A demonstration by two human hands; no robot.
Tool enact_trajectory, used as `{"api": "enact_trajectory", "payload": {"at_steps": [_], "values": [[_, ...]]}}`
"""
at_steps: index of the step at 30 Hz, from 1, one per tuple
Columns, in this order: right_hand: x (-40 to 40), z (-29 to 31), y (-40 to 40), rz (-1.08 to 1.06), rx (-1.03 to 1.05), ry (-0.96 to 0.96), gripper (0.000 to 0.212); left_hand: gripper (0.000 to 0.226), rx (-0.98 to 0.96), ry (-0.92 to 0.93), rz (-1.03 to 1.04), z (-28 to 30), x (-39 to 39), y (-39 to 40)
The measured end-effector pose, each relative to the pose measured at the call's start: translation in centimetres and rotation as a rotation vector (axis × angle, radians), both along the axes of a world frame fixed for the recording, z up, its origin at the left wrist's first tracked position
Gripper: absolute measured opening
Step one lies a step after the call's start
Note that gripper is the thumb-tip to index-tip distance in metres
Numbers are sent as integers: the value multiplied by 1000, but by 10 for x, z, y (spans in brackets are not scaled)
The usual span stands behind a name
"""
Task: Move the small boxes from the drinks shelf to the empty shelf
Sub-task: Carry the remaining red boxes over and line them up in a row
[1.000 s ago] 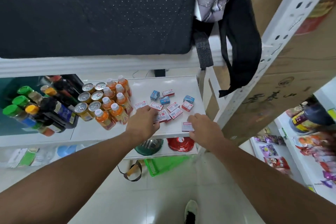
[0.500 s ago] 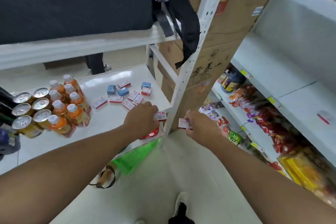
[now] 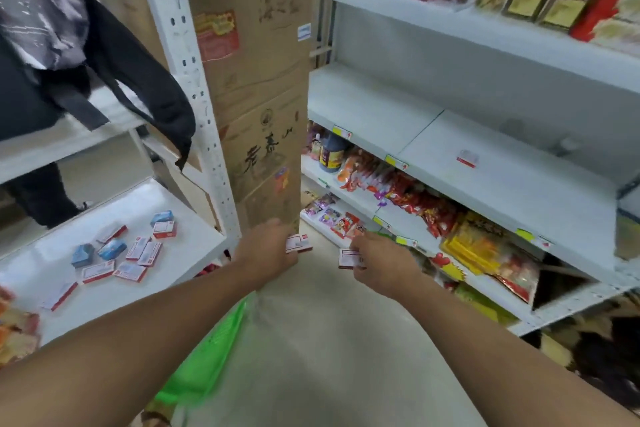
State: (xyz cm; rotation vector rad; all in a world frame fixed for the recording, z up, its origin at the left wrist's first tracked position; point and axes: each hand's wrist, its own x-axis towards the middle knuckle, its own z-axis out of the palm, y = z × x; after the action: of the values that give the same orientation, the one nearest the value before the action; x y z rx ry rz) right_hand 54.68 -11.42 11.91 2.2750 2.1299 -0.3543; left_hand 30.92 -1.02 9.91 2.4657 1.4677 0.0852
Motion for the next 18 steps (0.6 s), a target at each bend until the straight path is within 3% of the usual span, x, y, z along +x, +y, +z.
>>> {"api": "enact_trajectory", "payload": {"at_steps": [6,18], "values": [[99,3,-31,-145,15,26,22,28,14,32,-120,17,98,1],[237,-25,-53,-246,-9,67,44,32,-7,99,-252,10,258,3]]}}
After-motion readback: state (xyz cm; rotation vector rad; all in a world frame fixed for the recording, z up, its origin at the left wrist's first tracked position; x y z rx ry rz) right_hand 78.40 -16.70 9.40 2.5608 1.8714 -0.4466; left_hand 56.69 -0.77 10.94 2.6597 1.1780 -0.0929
